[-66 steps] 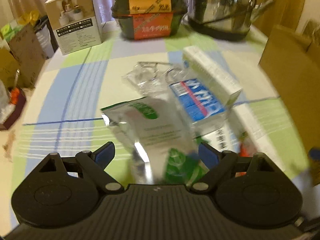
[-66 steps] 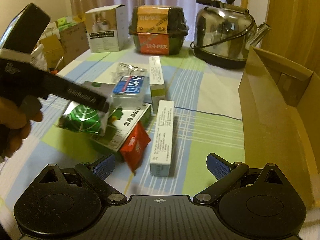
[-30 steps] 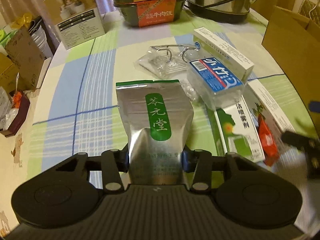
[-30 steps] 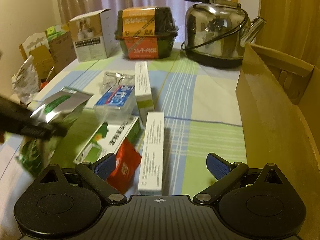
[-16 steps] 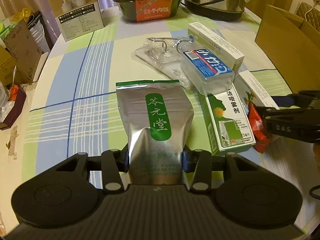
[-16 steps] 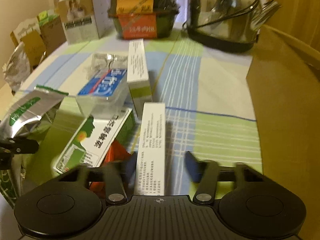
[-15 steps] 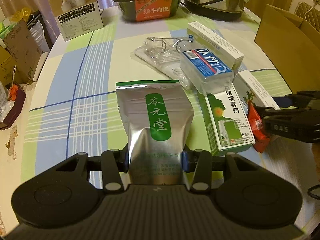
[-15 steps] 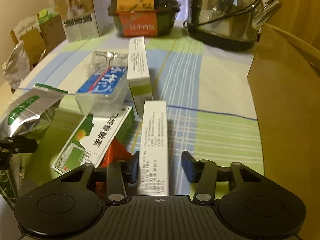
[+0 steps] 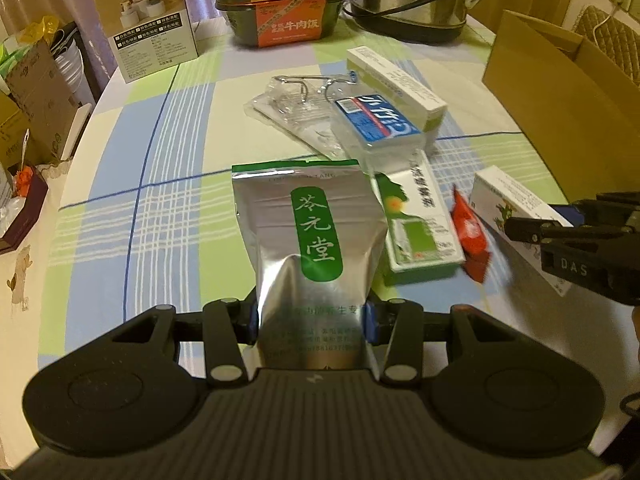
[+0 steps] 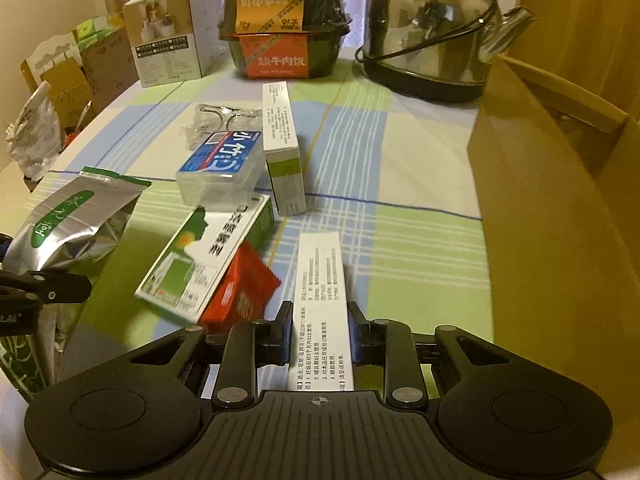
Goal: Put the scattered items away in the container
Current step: 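Grasp the long white medicine box with the right gripper, then carry the tea pouch with the left gripper while the right gripper carries the white box toward the cardboard box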
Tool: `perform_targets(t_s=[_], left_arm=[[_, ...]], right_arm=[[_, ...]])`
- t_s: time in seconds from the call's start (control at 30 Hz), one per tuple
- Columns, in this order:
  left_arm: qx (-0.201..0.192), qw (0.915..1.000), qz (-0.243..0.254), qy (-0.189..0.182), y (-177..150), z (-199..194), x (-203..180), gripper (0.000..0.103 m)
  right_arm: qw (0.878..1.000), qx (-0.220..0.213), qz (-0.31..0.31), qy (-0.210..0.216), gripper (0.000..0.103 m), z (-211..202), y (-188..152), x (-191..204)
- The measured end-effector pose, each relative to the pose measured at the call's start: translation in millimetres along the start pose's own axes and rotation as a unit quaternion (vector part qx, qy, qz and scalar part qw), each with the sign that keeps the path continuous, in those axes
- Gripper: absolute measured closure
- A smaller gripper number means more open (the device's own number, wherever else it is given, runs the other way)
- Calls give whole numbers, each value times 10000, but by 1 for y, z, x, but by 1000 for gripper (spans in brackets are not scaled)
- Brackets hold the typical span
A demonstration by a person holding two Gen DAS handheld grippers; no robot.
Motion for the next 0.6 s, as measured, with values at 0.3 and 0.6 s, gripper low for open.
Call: perform_targets(t_s=[0.3,0.6], left_arm=[[130,9996,22,-247,-26,-17,-26,63],[223,9991,-123,-331,-38,-13,-29,63]], right_arm=[[9991,414,-91,7,74,-13,-32,8],[9985,468,-300,1,74,7,-29,11]])
Point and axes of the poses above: each gripper's, at about its wrist camera, not at the fingertips, and z roughly the way its jaws point, x to its left, y to its top, the point moved 4 cm from there along z, roughly the way its jaws point
